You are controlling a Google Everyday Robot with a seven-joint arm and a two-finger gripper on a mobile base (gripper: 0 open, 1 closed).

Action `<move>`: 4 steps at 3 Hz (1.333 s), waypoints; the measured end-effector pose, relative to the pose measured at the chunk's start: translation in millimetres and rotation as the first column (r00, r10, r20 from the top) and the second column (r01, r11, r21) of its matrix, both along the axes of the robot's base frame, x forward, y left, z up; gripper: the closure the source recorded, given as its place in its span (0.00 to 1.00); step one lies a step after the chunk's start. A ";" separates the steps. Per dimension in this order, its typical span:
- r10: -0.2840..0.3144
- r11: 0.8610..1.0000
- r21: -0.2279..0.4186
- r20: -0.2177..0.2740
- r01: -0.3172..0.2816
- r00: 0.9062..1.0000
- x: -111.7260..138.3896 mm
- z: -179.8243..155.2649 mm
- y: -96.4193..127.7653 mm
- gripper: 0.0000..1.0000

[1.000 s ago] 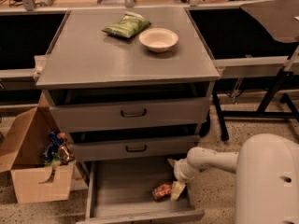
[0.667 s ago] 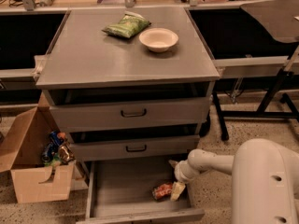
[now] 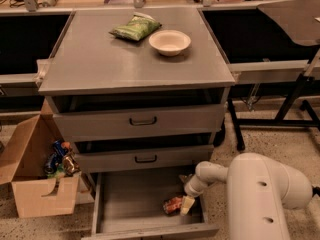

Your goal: Pick coke can from bottom drawer and place on counter

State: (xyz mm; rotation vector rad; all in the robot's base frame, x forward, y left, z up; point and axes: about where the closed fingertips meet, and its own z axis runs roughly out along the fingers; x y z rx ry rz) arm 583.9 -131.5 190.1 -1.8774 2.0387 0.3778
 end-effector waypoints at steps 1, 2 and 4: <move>0.004 1.000 -0.026 -0.048 -0.006 0.999 9.1 -40.2 8.3 0.00; 0.004 1.000 -0.029 -0.045 -0.005 0.999 9.1 -42.3 8.5 0.00; 0.023 0.998 -0.057 0.009 -0.023 1.000 5.8 -67.9 11.3 0.26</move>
Offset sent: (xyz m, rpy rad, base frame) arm 0.0152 0.0069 -0.0431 -0.0335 0.0483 0.0021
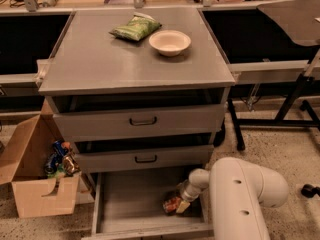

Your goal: Pick coke can from bottom drawer and place on counter

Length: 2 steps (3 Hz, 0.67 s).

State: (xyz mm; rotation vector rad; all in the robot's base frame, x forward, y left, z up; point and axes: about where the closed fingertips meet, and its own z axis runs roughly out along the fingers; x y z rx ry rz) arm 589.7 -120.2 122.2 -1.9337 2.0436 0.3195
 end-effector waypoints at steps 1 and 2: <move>0.005 1.000 -0.004 0.016 -0.005 1.000 -1.5 -5.2 1.1 0.50; 0.019 0.995 0.099 0.050 -0.024 0.999 -5.6 25.2 -2.8 0.81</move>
Offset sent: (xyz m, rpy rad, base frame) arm -0.0186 -0.0097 0.0408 0.1848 -0.0368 0.0514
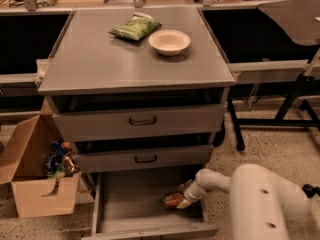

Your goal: Pick coke can from bottom drawer and place on counter

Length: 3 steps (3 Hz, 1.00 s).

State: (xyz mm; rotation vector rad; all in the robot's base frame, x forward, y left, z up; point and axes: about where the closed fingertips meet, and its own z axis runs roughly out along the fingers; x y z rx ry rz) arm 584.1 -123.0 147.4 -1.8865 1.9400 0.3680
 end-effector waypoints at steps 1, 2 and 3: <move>0.019 0.997 0.073 0.039 -0.021 0.999 -24.9 57.0 -20.1 1.00; 0.065 0.988 0.136 0.047 -0.071 0.997 -64.0 104.5 -35.0 1.00; 0.062 0.989 0.135 0.044 -0.068 0.997 -62.4 100.3 -32.2 1.00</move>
Offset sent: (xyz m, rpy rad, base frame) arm -0.1010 -0.0498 0.1608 0.2092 -0.0534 0.1202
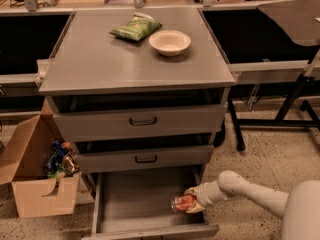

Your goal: Pick coke can from bottom drawer and place on counter

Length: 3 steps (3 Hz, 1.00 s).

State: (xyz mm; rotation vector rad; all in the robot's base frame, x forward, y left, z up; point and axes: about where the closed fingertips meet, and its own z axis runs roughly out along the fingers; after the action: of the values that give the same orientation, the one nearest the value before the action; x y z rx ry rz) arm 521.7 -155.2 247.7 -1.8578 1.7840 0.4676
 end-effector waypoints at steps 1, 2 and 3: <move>0.036 0.999 0.036 0.001 -0.036 0.999 -3.5 64.7 16.7 1.00; 0.095 0.995 0.028 0.010 -0.095 0.995 -5.0 134.9 41.4 1.00; 0.166 0.986 -0.006 0.028 -0.166 0.986 0.2 183.9 67.3 1.00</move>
Offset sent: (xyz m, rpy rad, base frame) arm -0.0032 0.0640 0.2164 0.0152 -0.0261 0.1546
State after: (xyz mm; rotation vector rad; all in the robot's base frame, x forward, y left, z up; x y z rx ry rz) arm 521.9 -87.9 431.6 -2.0152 1.6194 0.4975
